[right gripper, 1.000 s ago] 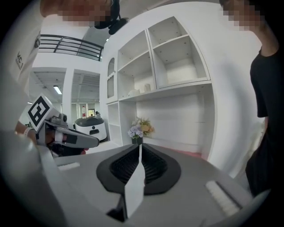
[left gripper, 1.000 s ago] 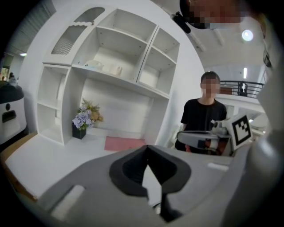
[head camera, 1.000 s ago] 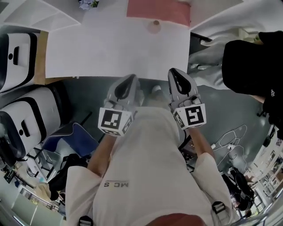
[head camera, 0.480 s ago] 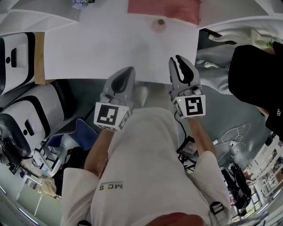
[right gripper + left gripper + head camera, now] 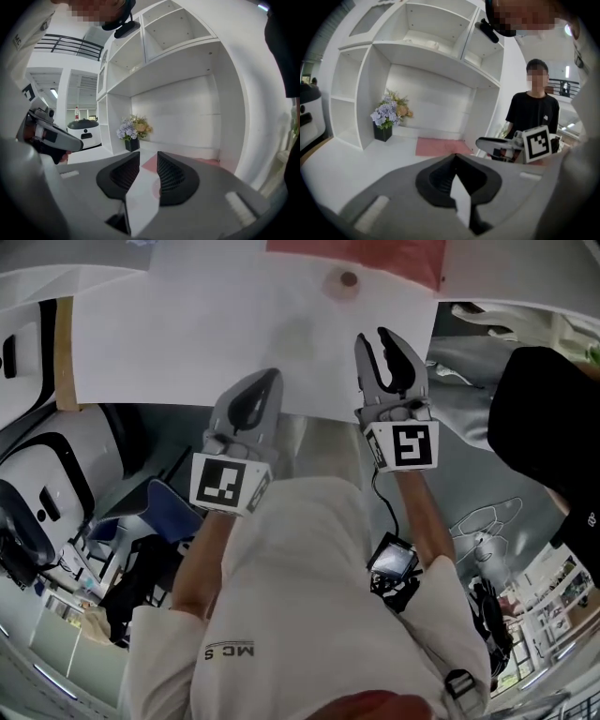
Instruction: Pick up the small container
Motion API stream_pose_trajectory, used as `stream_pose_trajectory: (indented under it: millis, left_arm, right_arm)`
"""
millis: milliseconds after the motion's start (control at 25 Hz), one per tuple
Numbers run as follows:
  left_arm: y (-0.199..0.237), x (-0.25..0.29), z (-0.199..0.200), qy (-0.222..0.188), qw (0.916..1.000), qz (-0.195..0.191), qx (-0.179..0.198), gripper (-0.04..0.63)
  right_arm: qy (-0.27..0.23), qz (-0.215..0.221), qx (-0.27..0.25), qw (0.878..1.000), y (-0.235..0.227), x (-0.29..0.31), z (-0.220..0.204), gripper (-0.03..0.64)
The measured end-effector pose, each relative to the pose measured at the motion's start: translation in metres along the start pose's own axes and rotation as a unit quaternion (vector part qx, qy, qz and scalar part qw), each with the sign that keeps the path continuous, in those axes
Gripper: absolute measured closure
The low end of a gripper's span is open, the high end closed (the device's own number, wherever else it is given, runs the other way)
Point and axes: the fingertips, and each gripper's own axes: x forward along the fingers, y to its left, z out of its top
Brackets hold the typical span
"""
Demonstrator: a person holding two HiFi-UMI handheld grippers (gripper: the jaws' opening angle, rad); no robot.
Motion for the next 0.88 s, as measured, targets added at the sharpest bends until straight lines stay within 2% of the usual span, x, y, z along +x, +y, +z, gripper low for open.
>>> stream_pose_trajectory:
  millis: [320,480,880]
  left_arm:
    - [0.018,0.055,-0.027,0.016,0.9996,-0.002,0.023,0.594]
    - [0.026,0.075,-0.034,0.015,0.9998,0.005,0.010,0.594]
    - [0.032,0.098,-0.046,0.020,0.9998,0.007,0.007,0.594]
  right_arm:
    - [-0.001,0.007,-0.010,1.000,-0.026,0.055,-0.038,0.488]
    - [0.001,0.002,-0.012,1.000,-0.039,0.077,-0.056,0.480]
    - [0.016,-0.006,-0.026,1.000,-0.063,0.116,-0.100,0.437]
